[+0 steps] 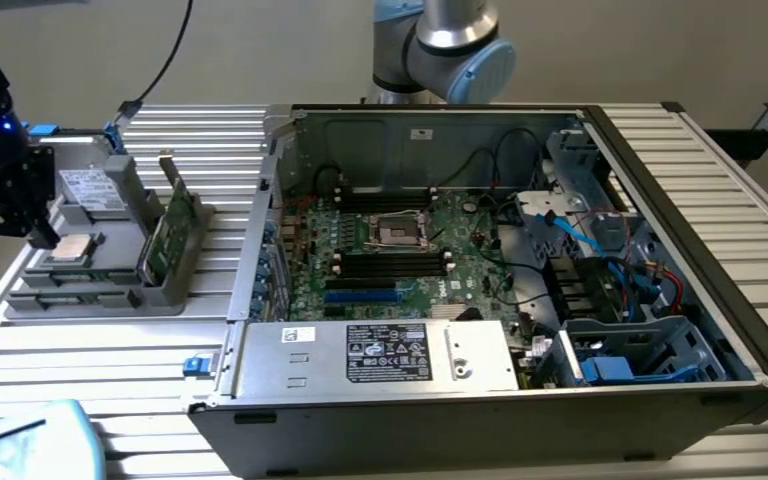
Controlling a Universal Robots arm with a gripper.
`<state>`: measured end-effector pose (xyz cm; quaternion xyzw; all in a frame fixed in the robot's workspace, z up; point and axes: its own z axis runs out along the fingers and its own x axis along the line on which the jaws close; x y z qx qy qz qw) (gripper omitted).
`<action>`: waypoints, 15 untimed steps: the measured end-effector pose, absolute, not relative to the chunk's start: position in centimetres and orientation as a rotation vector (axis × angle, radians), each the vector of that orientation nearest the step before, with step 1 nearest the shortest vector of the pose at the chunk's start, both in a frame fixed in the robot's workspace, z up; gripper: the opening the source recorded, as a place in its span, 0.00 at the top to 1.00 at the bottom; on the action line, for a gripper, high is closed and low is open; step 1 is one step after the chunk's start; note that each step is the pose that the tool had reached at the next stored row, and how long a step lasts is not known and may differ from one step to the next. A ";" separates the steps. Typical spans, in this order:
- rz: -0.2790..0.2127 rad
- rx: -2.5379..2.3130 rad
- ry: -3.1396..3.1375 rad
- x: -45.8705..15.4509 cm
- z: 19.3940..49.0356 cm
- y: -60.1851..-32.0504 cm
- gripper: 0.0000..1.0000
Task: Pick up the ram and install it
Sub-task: 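Pick up the ram and move it above insertion slot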
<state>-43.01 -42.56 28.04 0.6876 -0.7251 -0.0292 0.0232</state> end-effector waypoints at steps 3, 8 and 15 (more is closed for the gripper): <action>-0.090 2.159 -2.216 -43.1 28.0 -42.6 0.89; -0.090 2.159 -2.215 -43.1 28.0 -42.6 0.89; -0.090 2.159 -2.215 -43.1 28.0 -42.6 0.69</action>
